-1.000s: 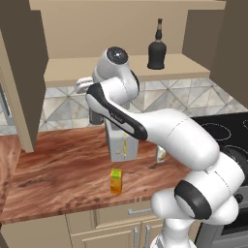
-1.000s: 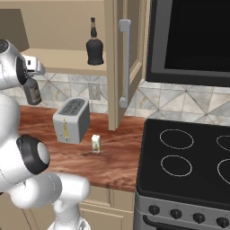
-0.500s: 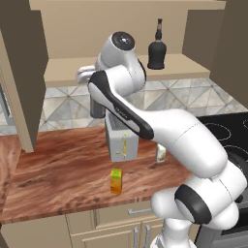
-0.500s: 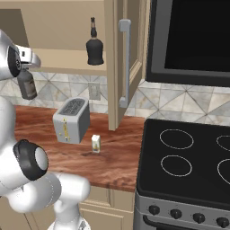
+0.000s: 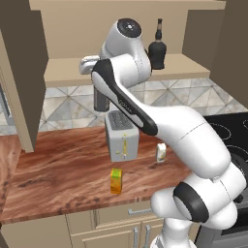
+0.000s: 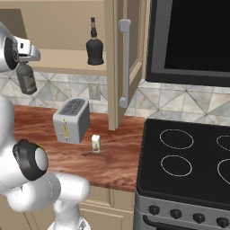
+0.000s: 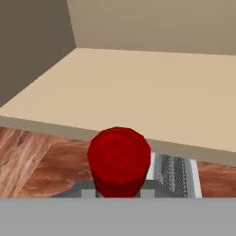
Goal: Sort all alcoholic drinks to one cabinet, and non-alcoholic drinks to the other.
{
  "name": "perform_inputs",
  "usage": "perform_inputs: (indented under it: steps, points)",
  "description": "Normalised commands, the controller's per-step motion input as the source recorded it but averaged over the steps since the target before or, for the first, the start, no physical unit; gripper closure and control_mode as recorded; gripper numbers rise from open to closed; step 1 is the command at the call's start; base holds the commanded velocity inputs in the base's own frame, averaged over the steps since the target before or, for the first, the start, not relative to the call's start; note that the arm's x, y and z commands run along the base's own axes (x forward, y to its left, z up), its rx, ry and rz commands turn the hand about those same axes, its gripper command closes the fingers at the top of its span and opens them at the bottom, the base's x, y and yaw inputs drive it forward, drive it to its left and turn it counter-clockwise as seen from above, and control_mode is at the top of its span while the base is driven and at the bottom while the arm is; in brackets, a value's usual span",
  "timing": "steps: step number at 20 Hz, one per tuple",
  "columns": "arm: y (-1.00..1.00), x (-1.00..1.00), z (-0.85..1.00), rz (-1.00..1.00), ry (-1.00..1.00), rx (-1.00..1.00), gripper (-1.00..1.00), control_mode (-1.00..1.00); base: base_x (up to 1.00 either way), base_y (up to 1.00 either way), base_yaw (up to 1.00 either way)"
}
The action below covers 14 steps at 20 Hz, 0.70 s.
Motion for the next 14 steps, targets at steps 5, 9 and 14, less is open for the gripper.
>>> perform_inputs:
  steps: [5, 9, 14]
  points:
    - [-0.09, -0.01, 0.3, -0.02, 0.0, 0.0, 1.0, -1.0, 0.0, 0.0, 0.0]
    - [-0.06, 0.0, 0.27, -0.02, -0.01, 0.0, 1.0, -1.0, 0.0, 0.0, 0.0]
    - [-0.04, 0.0, 0.23, -0.02, 0.0, 0.0, 1.0, -1.0, 0.0, 0.0, 0.0]
